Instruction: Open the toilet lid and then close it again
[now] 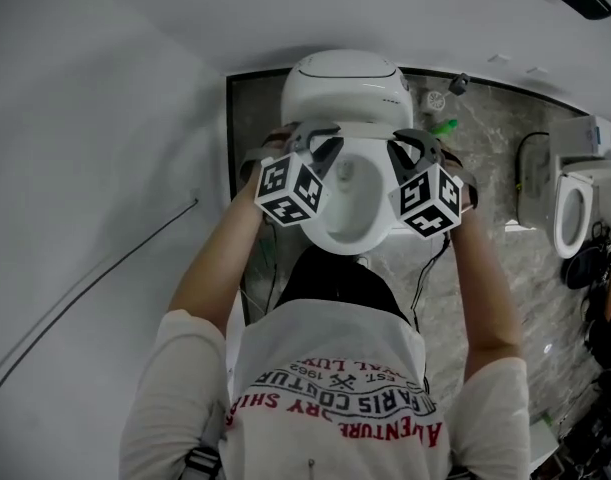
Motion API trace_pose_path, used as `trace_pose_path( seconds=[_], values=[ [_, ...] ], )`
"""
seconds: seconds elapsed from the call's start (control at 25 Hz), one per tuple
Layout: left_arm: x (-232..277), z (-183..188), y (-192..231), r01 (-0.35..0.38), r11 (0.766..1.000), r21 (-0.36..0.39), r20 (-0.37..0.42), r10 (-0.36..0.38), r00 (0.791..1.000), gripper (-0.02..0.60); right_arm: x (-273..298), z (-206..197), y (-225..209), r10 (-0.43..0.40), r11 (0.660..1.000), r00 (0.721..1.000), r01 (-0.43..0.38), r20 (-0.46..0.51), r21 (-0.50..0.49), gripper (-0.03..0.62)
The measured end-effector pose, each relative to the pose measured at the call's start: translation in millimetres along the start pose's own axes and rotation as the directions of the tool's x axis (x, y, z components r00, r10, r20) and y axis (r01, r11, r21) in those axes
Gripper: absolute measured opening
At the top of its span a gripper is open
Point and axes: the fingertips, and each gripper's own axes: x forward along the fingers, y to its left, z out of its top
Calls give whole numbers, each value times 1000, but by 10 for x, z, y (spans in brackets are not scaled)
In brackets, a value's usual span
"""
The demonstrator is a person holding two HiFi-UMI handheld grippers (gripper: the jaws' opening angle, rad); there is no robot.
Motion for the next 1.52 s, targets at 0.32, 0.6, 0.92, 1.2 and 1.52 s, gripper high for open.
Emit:
trace_pose_path(
  seconds=[0.32, 0.6, 0.92, 1.2, 1.52],
  values=[
    [-164, -85, -404, -21, 999, 27, -4, 22, 1000, 52, -156, -110, 412, 0, 999, 1000, 0, 8, -42, 51],
    [-290, -152, -843, -65, 998, -8, -19, 65, 998, 61, -320, -283, 821, -35, 997, 998, 38, 53, -66, 51],
    [-292, -434, -1473, -105, 994, -20, -31, 104, 994, 72, -303, -603, 1444, -44, 989, 998, 49, 41, -141, 51],
    [-265, -622, -1905, -138, 990, 8, -55, 138, 989, 81, -285, -847, 1864, -21, 983, 999, 27, 32, -184, 51],
    [-170, -783, -2255, -171, 985, 12, -69, 171, 983, 90, -227, -1095, 2179, 4, 979, 999, 5, 41, -203, 51]
  ],
)
